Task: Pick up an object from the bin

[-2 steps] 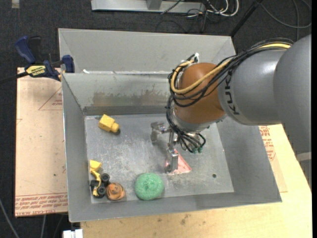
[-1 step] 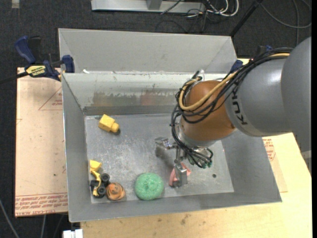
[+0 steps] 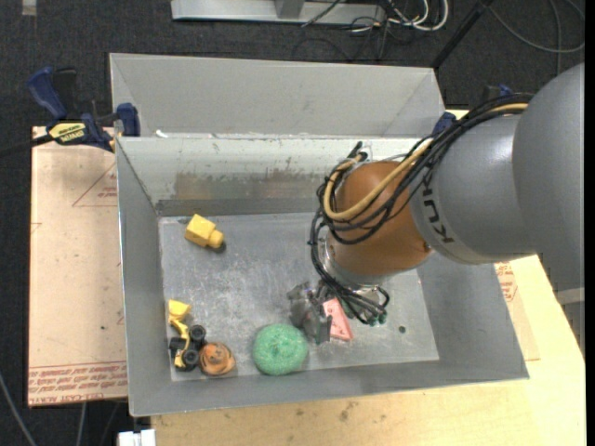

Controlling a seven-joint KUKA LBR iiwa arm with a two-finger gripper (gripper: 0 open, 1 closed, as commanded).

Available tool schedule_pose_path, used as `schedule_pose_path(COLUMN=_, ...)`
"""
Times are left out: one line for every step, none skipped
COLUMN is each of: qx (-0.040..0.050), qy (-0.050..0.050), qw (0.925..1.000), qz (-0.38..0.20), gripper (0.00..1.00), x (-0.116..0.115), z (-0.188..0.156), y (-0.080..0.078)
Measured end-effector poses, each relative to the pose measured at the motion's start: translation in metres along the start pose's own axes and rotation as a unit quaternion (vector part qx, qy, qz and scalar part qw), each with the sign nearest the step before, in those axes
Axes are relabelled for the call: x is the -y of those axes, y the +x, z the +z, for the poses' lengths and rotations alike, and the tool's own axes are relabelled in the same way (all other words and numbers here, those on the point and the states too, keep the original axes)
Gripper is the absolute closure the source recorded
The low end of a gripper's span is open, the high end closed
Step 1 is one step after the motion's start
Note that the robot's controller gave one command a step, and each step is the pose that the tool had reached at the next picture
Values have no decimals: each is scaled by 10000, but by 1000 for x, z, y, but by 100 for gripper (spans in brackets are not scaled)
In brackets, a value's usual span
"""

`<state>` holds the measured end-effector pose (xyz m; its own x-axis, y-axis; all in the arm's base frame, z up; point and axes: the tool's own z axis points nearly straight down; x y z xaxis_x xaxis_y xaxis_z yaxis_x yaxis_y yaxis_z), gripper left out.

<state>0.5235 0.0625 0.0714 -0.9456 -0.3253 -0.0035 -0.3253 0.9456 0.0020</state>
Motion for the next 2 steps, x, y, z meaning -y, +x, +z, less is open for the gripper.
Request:
schedule_pose_path(qx=-5, qy=3, qw=10000, qz=6, gripper=0, x=1, z=1, y=1)
schedule_pose_path(qx=-8, qy=2, qw=10000, qz=7, gripper=0, x=1, z=1, y=1)
